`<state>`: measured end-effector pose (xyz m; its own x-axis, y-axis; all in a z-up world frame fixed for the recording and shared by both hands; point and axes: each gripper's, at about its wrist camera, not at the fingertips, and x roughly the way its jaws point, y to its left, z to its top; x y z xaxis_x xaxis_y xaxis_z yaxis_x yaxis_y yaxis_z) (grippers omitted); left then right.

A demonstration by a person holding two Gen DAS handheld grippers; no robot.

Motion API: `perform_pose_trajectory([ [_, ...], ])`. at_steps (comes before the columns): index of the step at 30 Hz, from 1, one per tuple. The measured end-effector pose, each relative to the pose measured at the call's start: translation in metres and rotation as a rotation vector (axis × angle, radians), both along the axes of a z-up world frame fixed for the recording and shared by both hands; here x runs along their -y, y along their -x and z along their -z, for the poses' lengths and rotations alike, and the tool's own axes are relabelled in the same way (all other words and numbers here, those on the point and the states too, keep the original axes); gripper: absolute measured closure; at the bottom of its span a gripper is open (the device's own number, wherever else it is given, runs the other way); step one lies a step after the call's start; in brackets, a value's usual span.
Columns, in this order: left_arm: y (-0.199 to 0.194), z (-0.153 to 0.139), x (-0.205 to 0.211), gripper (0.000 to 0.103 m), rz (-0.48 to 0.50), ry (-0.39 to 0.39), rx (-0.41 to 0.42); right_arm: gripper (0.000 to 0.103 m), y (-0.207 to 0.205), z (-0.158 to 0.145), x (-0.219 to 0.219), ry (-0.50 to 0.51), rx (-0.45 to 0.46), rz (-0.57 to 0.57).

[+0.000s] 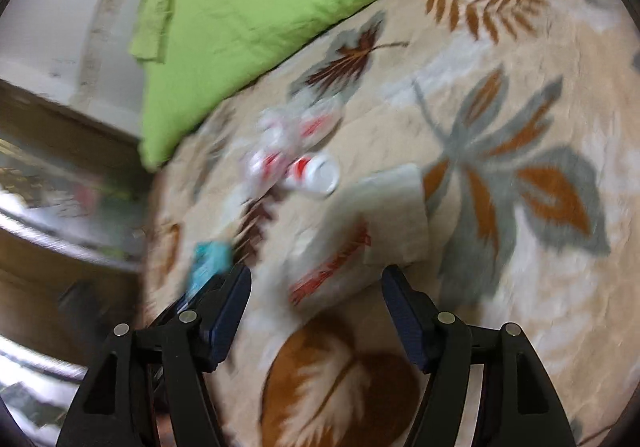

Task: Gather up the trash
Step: 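Grasp the blue snack pouch with the left tool while the right tool grasps the clear plastic bag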

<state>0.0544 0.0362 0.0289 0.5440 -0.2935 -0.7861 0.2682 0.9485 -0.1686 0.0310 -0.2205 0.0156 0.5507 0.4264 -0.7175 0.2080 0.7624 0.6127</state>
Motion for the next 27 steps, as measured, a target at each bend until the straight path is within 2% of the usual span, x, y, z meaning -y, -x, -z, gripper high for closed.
perform_pose_trajectory([
  [2,0.003,0.000,-0.003,0.062,-0.003,0.008,0.005,0.030,-0.014,0.000,-0.003,0.072,-0.021,0.018],
  [6,0.005,0.002,-0.005,0.062,-0.005,0.016,0.008,0.032,-0.044,0.006,-0.016,0.255,-0.083,-0.022],
  [7,0.005,0.003,-0.005,0.062,-0.004,0.016,0.008,0.033,-0.047,0.009,-0.018,0.274,-0.090,-0.028],
  [9,0.007,0.002,-0.005,0.062,-0.005,0.022,0.017,0.039,-0.046,0.008,-0.020,0.317,-0.075,-0.045],
  [10,0.008,0.002,-0.005,0.062,-0.003,0.024,0.017,0.048,-0.043,0.007,-0.022,0.339,-0.057,-0.064],
  [14,0.014,0.001,-0.003,0.062,0.007,0.028,0.023,0.060,-0.024,0.002,-0.019,0.314,-0.002,-0.081],
  [19,0.033,-0.014,0.006,0.062,0.029,0.026,0.061,0.061,0.020,-0.027,-0.013,0.322,0.141,-0.090],
  [24,0.058,-0.032,0.018,0.062,0.054,0.036,0.091,0.061,0.066,-0.050,-0.007,0.338,0.226,-0.097],
  [27,0.078,-0.043,0.028,0.062,0.067,0.017,0.123,0.061,0.097,-0.060,-0.005,0.348,0.266,-0.105],
])
